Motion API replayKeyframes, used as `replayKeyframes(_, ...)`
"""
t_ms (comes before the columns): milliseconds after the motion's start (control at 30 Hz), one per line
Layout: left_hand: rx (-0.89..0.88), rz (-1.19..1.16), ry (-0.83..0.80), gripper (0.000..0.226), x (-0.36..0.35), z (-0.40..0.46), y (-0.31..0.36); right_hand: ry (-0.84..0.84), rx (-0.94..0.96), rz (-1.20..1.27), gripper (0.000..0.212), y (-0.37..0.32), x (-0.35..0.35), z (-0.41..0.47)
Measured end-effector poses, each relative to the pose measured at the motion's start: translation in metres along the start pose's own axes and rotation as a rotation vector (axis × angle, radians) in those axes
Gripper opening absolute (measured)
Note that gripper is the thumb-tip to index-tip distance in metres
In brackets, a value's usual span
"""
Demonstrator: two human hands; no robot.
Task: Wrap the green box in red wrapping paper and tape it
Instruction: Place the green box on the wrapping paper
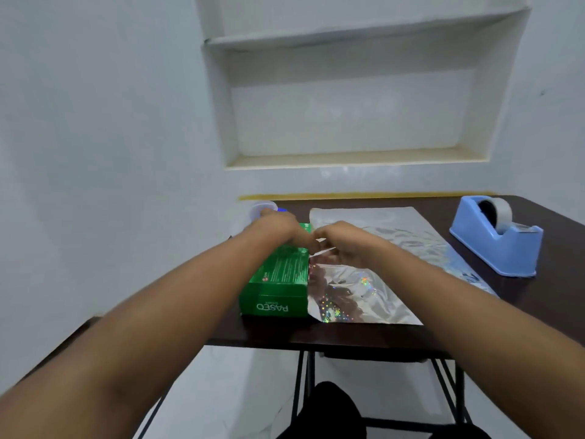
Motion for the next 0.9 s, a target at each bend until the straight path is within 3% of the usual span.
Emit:
replayKeyframes(100, 0.023, -0.026, 0.139, 0.099, 0.004, -0.005, -0.005, 0.011, 0.018, 0.085, 0.041, -0.008, 0.002, -0.001)
replayKeyframes(200, -0.066, 0.032, 0.347, 0.093, 0.022, -0.015, -0.002, 0.082, 0.060, 0.006, 0.051, -0.023, 0.016, -0.006)
replayKeyframes(333, -0.358, -0.042, 0.490, 0.087, 0.045, -0.015, 0.006, 0.043, 0.088, 0.344, 0.033, -0.034, 0.043, -0.014)
replayKeyframes(433, -0.465, -0.026, 0.461, 0.097, 0.054, -0.005, 0.012, 0.150, 0.157, 0.479, 0.026, -0.032, 0.064, -0.016)
replayKeyframes(533, -0.396, 0.100, 0.355, 0.114, 0.058, 0.012, 0.011, 0.299, 0.162, 0.552, 0.025, -0.023, 0.083, -0.019)
replayKeyframes(633, -0.482, -0.012, 0.236, 0.113, 0.052, 0.029, 0.016, 0.407, 0.152, 0.550, 0.030, -0.012, 0.108, -0.022)
replayKeyframes(733, -0.600, -0.186, 0.252, 0.100, 0.042, 0.041, 0.034, 0.526, 0.102, 0.363, 0.040, -0.007, 0.132, -0.028)
replayKeyframes(833, -0.636, -0.278, 0.202, 0.097, 0.030, 0.053, 0.053, 0.683, 0.053, 0.047, 0.072, -0.004, 0.155, -0.031)
replayKeyframes(900, -0.661, -0.282, 0.137, 0.096, 0.022, 0.063, 0.061, 0.736, 0.076, -0.096, 0.075, 0.001, 0.165, -0.031)
Point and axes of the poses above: each hand's wrist, its own z-axis towards the middle knuckle, its own x-axis out of the back of the hand, y = z × x, the point moved 1 cm from there along z, towards the middle knuckle, and after that the axes turned 11 degrees about z, right-handed, at the moved point
